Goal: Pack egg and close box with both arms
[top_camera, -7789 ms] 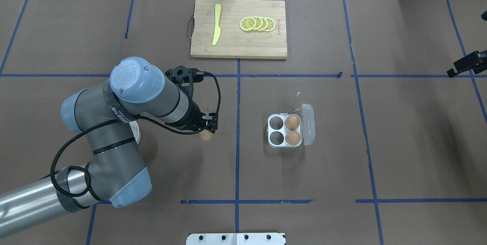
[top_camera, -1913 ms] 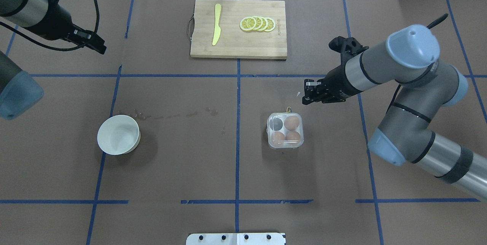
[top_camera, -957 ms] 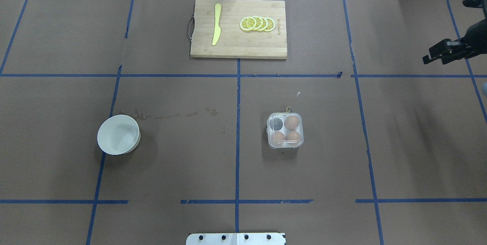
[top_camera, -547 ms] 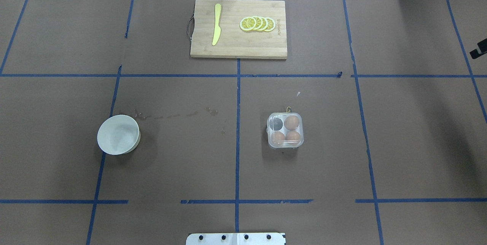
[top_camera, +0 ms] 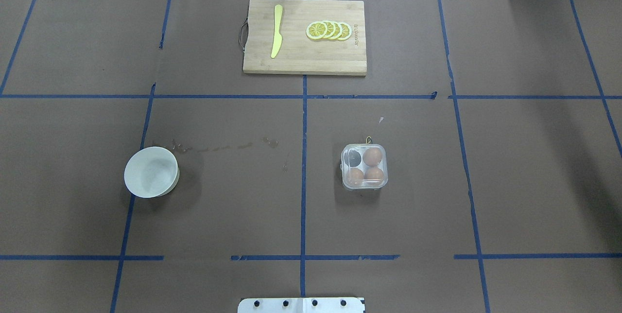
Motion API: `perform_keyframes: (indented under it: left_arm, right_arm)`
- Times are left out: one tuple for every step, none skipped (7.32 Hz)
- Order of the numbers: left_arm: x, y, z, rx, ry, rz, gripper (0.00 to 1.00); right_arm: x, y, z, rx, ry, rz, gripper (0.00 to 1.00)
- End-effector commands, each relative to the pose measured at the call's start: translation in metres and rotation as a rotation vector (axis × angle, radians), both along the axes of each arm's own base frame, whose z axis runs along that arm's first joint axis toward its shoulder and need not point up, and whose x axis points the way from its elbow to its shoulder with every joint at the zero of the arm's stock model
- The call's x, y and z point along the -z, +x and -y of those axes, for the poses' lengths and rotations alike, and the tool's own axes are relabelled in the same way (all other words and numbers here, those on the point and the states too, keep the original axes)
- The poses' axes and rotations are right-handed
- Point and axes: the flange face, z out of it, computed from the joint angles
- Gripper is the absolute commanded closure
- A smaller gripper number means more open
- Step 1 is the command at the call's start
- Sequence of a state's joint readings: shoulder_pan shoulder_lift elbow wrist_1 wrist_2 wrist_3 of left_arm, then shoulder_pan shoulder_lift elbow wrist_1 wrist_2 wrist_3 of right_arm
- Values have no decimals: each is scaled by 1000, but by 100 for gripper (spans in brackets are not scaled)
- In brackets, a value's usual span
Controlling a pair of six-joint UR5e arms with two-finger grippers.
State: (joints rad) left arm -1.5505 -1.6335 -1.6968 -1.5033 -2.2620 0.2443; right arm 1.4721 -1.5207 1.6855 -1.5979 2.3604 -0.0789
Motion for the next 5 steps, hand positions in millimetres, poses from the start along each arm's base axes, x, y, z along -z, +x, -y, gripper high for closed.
perform_keyframes:
  left_arm:
    - [-26, 3, -1, -3, -71, -13, 0]
    - [-26, 9, -1, 50, -126, -67, 0]
    - [-24, 10, 0, 50, -122, -69, 0]
    - [-11, 15, 7, 40, -88, -68, 0]
    - [-10, 17, 9, 34, -78, -71, 0]
  right_arm:
    - [18, 14, -15, 8, -39, -15, 0]
    - [13, 24, -15, 31, -25, -64, 0]
    - [12, 23, -10, 41, -16, -106, 0]
    - [7, 23, -14, 43, -25, -103, 0]
    - [6, 23, -15, 42, -29, -94, 0]
